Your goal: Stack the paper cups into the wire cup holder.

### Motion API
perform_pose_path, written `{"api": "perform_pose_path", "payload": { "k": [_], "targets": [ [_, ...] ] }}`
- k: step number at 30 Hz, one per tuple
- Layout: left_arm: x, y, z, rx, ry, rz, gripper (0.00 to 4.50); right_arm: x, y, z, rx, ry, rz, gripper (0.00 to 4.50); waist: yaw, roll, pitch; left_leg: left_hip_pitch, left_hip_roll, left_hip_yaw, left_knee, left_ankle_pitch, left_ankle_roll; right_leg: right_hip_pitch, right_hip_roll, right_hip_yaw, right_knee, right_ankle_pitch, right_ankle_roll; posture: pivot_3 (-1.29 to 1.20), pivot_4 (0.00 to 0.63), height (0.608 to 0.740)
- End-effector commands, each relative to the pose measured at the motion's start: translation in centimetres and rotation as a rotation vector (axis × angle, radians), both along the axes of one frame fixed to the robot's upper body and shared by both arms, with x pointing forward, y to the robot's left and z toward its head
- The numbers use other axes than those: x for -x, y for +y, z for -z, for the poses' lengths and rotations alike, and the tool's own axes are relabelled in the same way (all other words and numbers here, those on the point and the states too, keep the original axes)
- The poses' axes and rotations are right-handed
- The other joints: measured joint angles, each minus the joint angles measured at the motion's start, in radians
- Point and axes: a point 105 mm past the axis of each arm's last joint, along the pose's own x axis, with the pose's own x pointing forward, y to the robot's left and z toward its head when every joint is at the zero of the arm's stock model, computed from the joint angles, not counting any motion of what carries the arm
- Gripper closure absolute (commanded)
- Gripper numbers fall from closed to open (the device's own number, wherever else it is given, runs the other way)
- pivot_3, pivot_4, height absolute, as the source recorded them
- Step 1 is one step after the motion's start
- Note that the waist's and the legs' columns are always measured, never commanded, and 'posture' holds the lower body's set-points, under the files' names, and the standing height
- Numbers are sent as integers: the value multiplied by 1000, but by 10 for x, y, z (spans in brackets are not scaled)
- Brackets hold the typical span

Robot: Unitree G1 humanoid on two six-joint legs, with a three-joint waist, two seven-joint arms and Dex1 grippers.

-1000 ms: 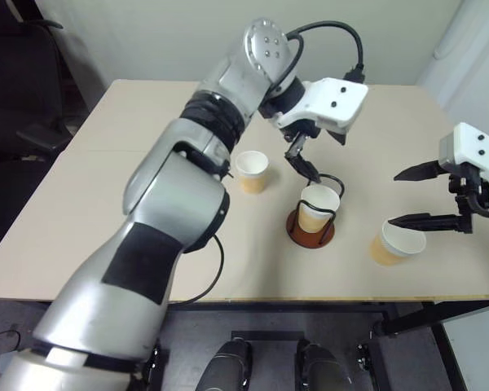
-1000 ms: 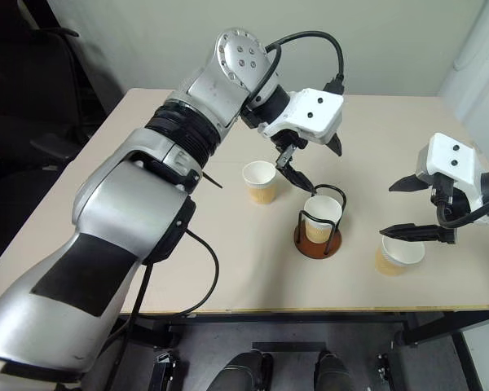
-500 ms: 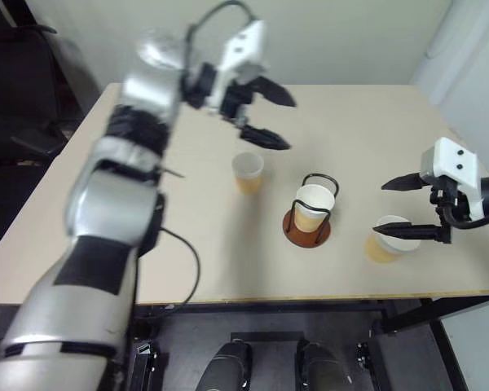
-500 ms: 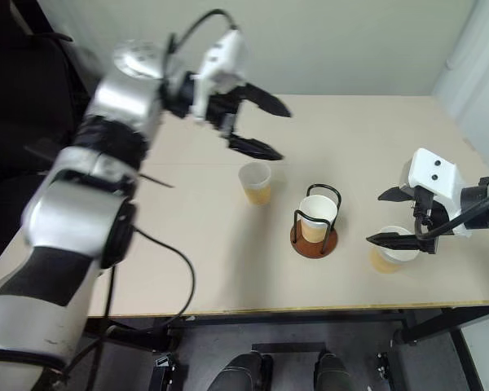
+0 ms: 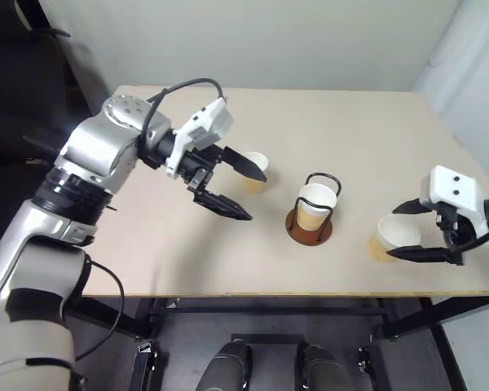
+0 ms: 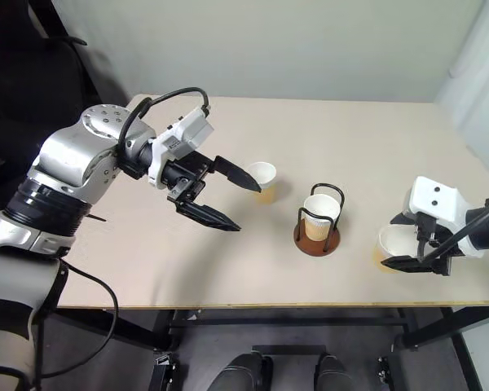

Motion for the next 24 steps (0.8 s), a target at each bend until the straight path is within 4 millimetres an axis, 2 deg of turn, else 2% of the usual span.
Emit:
{"api": "perform_pose_path", "payload": {
  "k": [1,7,15,18,21,24],
  "targets": [
    [2,-1,-16,33,-43,23,9,-7,-15,5,135,-60,-10,0,-5,0,0,1,0,0,0,1,-1,0,0,0,0,-1,1,0,150,740],
    [-1,-2,-18,41,-55,16,9,-11,-19,16,194,-69,-44,0,-16,0,0,3,2,0,-1,2,-2,-1,0,0,3,-1,2,0,150,740],
    [-4,5,-17,25,-77,-16,9,-22,-11,28,223,-85,-114,0,-16,0,0,2,1,0,-10,2,-2,-2,0,0,-2,-2,2,0,150,740],
    [-5,8,-18,24,-85,-27,0,-24,-4,31,226,-80,-153,610,-16,0,0,1,2,0,-11,3,3,-3,0,-1,-3,-2,2,0,150,740],
    [-5,13,-18,16,-91,-40,0,-23,2,32,216,-62,-181,1668,-16,0,0,1,2,0,-11,2,7,-3,0,-1,-4,-1,-4,0,150,740],
    [-8,19,-18,2,-103,-66,0,-22,1,29,213,-46,-187,2808,-16,0,0,1,2,0,-11,2,3,-3,0,-1,-5,-4,-6,0,150,740]
  ]
}}
